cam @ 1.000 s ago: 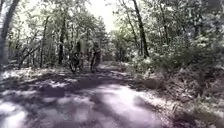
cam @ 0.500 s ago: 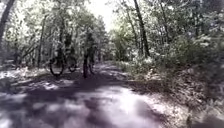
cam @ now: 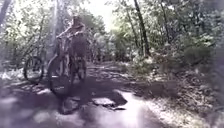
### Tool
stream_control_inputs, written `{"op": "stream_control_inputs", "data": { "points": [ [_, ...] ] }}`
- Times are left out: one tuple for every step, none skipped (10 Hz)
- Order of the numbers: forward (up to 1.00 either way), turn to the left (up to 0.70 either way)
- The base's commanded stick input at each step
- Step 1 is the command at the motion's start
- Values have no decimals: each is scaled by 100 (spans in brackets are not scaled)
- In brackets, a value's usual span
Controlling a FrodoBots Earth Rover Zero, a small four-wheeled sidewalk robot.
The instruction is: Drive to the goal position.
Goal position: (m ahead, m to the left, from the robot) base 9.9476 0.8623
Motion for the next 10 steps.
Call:
{"op": "stream_control_inputs", "data": {
  "points": [
    [45, 0],
    [45, 0],
    [45, 0],
    [45, 0],
    [45, 0],
    [45, 0],
    [45, 0],
    [45, 0],
    [45, 0],
    [45, 0]
  ]
}}
